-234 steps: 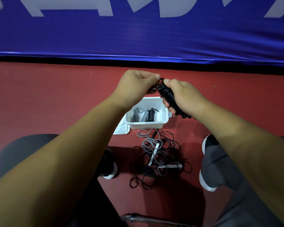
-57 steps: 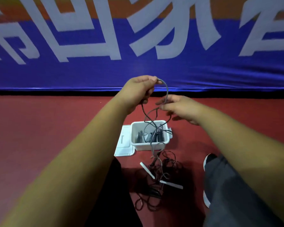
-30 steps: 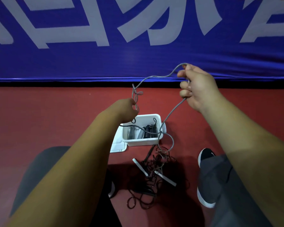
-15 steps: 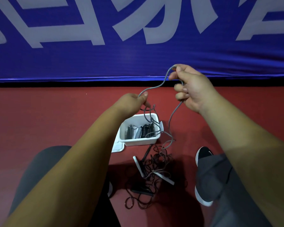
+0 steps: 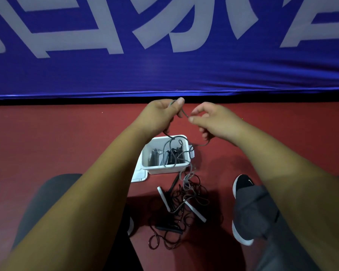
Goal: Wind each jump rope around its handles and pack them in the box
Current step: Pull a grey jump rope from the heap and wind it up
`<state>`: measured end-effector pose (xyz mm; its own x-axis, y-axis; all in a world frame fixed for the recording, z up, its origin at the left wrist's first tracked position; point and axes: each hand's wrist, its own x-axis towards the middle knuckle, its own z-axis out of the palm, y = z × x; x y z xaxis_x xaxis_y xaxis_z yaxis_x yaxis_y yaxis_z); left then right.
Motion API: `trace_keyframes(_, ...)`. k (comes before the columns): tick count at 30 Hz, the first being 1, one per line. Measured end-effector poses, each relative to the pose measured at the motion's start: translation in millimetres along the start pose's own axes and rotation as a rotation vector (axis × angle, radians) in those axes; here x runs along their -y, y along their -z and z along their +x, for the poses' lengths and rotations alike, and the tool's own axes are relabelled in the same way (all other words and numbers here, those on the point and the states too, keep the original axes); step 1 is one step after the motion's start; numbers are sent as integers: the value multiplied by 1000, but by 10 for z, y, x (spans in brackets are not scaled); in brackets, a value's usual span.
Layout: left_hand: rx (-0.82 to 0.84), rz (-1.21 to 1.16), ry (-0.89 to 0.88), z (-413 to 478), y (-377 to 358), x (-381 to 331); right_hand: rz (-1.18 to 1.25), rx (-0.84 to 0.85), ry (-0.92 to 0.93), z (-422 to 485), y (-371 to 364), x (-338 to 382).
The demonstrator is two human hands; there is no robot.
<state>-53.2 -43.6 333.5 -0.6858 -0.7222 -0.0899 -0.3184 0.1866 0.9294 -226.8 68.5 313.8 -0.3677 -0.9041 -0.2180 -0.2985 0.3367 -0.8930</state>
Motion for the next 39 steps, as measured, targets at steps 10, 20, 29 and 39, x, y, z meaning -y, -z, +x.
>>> trace_keyframes(10,104,705,340,66,207,492,329,-357,-23,165,270,-2)
trace_keyframes(20,81,-36,345,-116,128,-12,-387,285,-189,74,-78,-355)
trace_keyframes(29,14,-175,245,-85,187,-84,-27,442,-163,9,-440,-400)
trace_keyframes(39,-19,828,436,-42,338,243,546,97,-244,121,-442,-20)
